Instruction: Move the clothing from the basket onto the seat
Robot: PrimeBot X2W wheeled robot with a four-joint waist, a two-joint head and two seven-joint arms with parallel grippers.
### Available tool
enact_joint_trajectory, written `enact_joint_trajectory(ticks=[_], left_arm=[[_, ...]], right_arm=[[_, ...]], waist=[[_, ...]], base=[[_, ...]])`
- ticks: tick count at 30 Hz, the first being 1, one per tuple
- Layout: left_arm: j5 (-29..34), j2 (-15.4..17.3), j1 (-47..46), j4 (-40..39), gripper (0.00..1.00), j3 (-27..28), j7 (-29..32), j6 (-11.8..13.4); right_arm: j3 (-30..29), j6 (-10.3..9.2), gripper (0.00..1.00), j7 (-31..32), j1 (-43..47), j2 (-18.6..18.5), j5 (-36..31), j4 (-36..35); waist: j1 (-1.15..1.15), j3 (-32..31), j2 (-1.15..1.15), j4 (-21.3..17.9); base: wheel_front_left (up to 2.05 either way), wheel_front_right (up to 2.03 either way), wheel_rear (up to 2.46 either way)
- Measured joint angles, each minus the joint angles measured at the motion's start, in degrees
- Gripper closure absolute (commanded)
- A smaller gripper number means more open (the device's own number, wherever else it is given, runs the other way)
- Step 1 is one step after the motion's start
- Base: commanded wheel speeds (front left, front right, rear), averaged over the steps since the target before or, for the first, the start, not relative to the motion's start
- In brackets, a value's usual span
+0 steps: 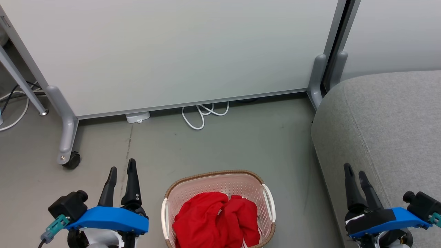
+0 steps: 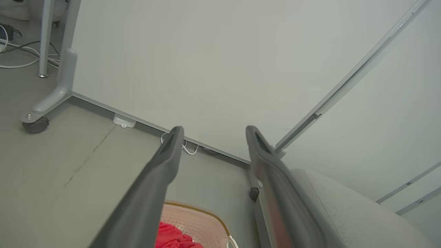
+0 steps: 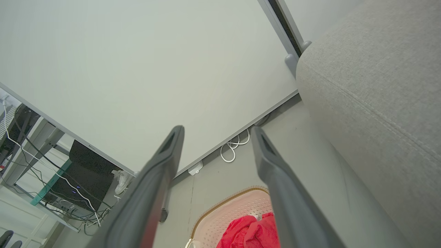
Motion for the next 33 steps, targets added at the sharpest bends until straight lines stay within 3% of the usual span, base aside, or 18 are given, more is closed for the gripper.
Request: enact_joint_trajectory(ticks=[33], left_arm=[[17.0,0.2,-1.4,2.9,0.0,-1.7,-4.6,-0.6]], right_arm=[[1.1,0.01,0.0,-4.5,-1.1,-0.2,-18.7,1.7]], waist=[[0.0,-0.1,0.0,0.1]], base=[[0.0,0.0,0.0]])
